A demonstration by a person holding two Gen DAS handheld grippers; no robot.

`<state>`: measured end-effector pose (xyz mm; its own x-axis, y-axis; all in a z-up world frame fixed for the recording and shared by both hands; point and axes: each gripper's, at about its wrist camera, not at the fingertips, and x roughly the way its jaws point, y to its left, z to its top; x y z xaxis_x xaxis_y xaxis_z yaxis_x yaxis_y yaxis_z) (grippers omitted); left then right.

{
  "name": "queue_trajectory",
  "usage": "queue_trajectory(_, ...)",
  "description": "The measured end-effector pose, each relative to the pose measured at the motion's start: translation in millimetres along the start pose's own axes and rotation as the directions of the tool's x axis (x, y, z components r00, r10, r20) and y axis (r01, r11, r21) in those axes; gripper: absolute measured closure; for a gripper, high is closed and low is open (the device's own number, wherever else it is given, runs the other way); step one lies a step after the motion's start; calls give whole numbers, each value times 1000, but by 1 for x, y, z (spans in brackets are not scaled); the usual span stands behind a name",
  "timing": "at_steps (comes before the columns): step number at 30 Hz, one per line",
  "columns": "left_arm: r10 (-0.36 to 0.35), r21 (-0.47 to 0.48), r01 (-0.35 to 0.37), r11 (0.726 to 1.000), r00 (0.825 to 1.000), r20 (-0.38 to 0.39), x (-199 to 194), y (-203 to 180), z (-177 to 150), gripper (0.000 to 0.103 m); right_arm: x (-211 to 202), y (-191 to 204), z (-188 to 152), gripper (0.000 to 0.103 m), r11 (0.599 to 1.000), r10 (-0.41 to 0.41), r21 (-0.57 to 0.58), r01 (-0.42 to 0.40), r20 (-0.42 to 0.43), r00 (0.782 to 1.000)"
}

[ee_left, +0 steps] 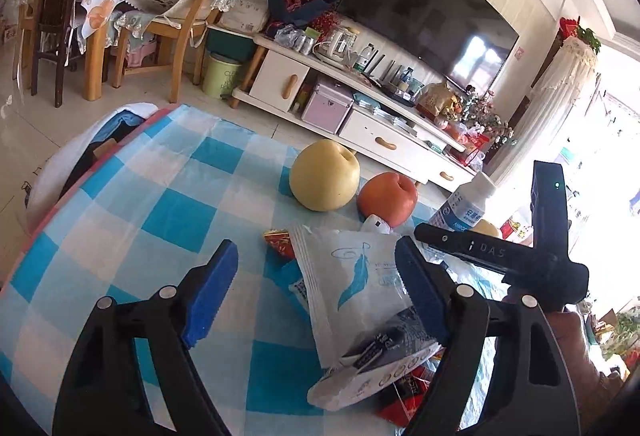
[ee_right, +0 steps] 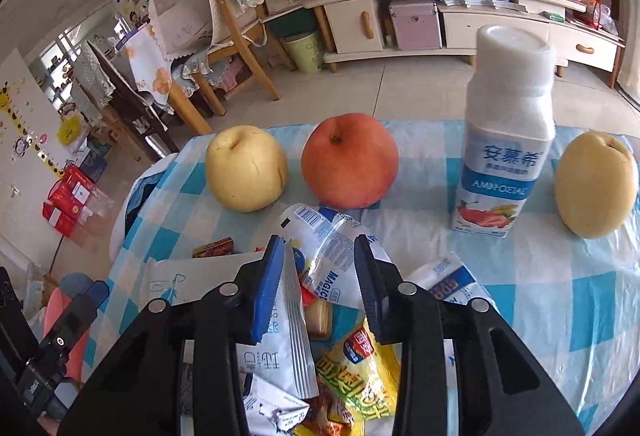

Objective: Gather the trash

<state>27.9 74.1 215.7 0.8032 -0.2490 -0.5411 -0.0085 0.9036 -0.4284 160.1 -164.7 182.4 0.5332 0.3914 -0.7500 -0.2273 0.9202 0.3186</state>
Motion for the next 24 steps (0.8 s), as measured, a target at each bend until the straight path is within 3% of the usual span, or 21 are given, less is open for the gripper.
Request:
queue_trajectory(6,-9,-11,8,1000,997,-73,31,1,-2,33,19,-4,4,64,1000,1,-3,-1,-4,1000)
queue_trajectory(9,-12,2,13,1000,995,-98,39,-4,-4,39,26,-7,5,49,1000,0,-6,0,-16,1000)
queue_trajectory(12,2,23,1,1000,994,-113,42,-9,-8,42,30,-14,4,47,999,48,1,-48,-15,999)
queue_trajectory(16,-2,12,4,1000,990,-141,44,-8,-10,52,32,-15,5,51,993,117,3,-117,-37,992)
queue_trajectory(24,-2,-7,1,1000,981,-195,34,-4,-21,52,21,-7,-8,59,982,174,-59,-177,-59,983)
